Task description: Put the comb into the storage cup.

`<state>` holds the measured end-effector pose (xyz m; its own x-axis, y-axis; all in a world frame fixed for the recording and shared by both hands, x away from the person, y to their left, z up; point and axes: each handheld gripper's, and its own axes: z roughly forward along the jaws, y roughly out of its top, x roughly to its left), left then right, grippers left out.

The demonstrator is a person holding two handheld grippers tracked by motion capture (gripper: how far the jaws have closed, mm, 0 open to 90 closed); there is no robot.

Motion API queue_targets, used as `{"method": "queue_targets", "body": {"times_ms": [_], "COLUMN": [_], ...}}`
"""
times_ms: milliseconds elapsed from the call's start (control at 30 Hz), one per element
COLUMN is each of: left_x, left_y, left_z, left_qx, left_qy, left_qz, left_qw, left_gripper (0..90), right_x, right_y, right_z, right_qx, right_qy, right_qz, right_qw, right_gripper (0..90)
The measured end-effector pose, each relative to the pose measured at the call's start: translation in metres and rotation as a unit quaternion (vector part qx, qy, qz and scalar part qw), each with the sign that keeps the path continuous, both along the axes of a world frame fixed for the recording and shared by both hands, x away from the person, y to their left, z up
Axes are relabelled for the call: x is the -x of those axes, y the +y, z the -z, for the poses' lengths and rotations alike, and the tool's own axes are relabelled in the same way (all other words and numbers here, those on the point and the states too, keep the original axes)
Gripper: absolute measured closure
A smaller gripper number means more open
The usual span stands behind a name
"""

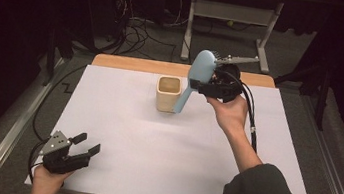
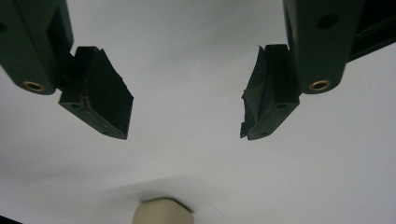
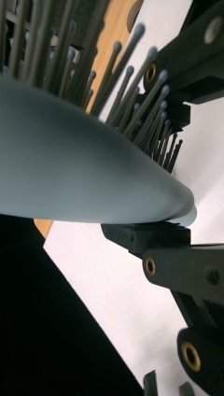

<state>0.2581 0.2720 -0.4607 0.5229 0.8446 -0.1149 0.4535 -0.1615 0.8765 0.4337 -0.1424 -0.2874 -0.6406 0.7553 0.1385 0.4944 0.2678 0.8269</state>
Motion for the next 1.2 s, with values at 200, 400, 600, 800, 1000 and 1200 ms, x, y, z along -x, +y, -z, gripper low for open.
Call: {"method": "queue_targets", "body": {"times_ms": [200, 400, 600, 800, 1000, 1200], "left_x": [0.0, 0.0, 0.0, 0.0, 0.0, 0.0], "left_y": [0.0, 0.0, 0.001, 0.001, 0.001, 0.0], "left_z": [0.0, 0.0, 0.0, 0.0, -0.001, -0.001], "left_qx": [0.003, 0.004, 0.005, 0.008, 0.011, 0.01], "left_qy": [0.001, 0.002, 0.003, 0.003, 0.001, 0.002], "left_qz": [0.001, 0.002, 0.003, 0.004, 0.003, 0.007], "left_qw": [1.0, 1.0, 1.0, 1.0, 0.9999, 0.9999], "left_gripper": [33.6, 33.6, 33.5, 33.5, 33.6, 33.5], "right_x": [-0.008, -0.014, -0.019, -0.023, -0.029, -0.035], "right_y": [0.005, 0.01, 0.014, 0.017, 0.022, 0.027], "right_z": [-0.001, -0.004, -0.008, -0.011, -0.012, -0.012], "right_qx": [-0.007, -0.015, -0.021, -0.02, -0.016, -0.012], "right_qy": [-0.002, -0.006, -0.01, -0.014, -0.016, -0.018], "right_qz": [0.001, 0.004, 0.009, 0.015, 0.021, 0.028], "right_qw": [1.0, 0.9999, 0.9997, 0.9996, 0.9995, 0.9994], "right_gripper": [55.0, 55.1, 55.1, 55.1, 55.0, 55.0]}}
